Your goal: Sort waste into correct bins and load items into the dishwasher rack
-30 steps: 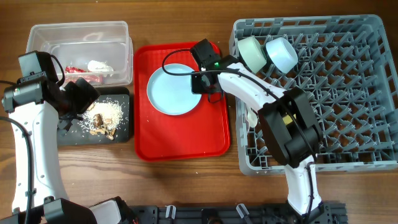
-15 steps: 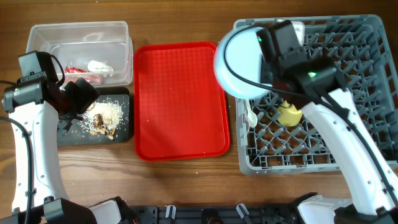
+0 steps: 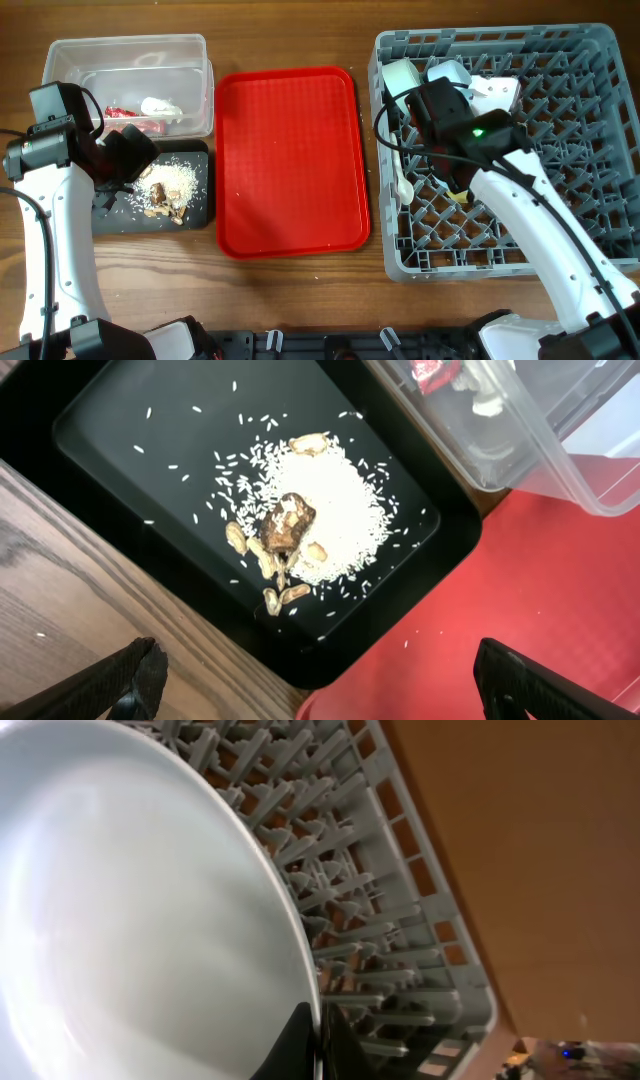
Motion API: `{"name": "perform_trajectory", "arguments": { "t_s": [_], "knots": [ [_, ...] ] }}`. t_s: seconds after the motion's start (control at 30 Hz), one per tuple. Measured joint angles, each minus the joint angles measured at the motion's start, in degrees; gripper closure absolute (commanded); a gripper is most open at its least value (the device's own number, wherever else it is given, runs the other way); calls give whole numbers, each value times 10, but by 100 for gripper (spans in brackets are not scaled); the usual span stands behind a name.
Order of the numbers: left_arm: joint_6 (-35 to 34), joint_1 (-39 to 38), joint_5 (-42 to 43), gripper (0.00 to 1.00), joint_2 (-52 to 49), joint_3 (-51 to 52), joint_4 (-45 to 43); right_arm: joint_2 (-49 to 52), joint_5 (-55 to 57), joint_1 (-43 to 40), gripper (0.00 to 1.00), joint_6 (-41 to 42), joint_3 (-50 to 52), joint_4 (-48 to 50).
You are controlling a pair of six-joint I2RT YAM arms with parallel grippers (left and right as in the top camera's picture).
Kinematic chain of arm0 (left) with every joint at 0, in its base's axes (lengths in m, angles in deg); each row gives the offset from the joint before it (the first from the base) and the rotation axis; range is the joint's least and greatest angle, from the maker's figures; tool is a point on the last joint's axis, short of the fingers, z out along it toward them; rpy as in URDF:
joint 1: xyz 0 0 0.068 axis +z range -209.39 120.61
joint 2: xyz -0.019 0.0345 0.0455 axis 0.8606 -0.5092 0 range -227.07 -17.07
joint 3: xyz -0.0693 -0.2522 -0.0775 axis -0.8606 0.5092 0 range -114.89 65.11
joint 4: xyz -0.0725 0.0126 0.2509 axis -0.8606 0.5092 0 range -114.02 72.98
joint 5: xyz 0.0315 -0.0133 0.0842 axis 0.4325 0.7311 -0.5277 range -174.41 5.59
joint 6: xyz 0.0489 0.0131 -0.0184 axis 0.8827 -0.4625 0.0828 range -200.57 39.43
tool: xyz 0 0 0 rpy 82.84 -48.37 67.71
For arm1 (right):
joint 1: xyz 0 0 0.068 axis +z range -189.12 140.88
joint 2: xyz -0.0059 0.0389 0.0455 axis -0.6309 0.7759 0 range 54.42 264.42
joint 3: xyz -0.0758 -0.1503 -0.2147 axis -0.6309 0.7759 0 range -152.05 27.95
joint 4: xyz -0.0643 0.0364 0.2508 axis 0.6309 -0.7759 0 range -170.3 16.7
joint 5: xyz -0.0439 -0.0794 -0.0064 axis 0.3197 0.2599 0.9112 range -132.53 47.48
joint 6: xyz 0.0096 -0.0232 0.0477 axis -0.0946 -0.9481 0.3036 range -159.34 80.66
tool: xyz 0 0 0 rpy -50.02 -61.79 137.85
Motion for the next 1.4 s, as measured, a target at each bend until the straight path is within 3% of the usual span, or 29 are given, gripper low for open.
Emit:
{"name": "perform_trajectory", "arguments": {
  "t_s": [0.07,0.1,0.13,0.3,0.4,0.53,0.63,0.73,0.87,0.97,1.17,1.3,1.4],
  "knots": [
    [0,0,0,0,0,0,0,0,-18,0,85,-8,14,51],
    [0,0,0,0,0,0,0,0,-41,0,44,-16,15,92],
    [0,0,0,0,0,0,0,0,-54,0,29,-21,15,105],
    [9,0,31,0,0,0,-10,0,-176,0,7,-31,16,147],
    [44,-28,67,0,0,0,-34,-26,-269,-16,4,-41,15,164],
    [122,-151,85,0,0,0,-74,-96,-472,-99,0,-125,2,211],
    [164,-218,90,0,0,0,-68,-102,-615,-162,0,-194,1,182],
    [182,-235,90,0,0,0,-20,-102,-678,-174,0,-222,1,119],
    [192,-235,90,0,12,0,16,-120,-673,-174,0,-224,2,84],
    [194,-235,89,0,65,9,12,-208,-660,-174,0,-223,35,112],
    [194,-235,79,0,343,179,-65,-464,-597,-174,0,-178,221,185],
    [194,-235,77,0,470,221,-78,-480,-568,-174,0,-147,241,157],
    [194,-235,77,0,475,222,-70,-469,-565,-174,0,-143,241,157]
  ]
}}
